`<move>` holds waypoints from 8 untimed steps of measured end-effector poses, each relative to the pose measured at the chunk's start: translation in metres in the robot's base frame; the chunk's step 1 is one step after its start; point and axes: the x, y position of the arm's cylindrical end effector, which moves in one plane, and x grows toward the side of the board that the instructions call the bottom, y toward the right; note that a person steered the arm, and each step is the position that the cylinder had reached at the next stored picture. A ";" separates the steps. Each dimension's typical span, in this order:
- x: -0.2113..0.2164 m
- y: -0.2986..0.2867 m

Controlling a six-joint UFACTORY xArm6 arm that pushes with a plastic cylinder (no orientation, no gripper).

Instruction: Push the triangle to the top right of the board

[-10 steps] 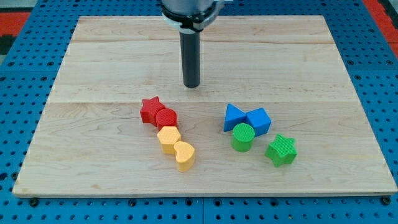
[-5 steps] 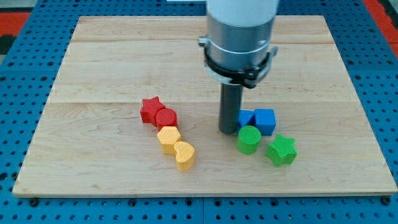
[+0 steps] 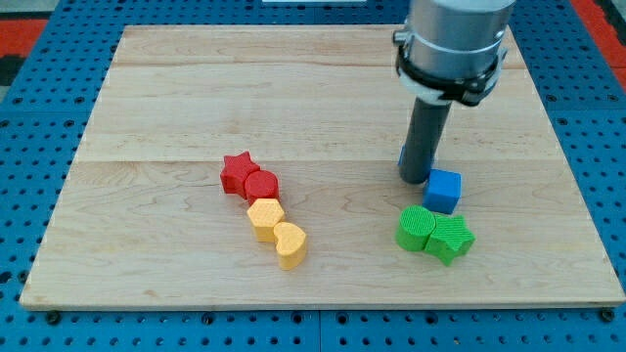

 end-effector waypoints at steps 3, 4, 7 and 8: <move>-0.097 0.022; -0.109 0.048; -0.163 0.004; -0.158 -0.029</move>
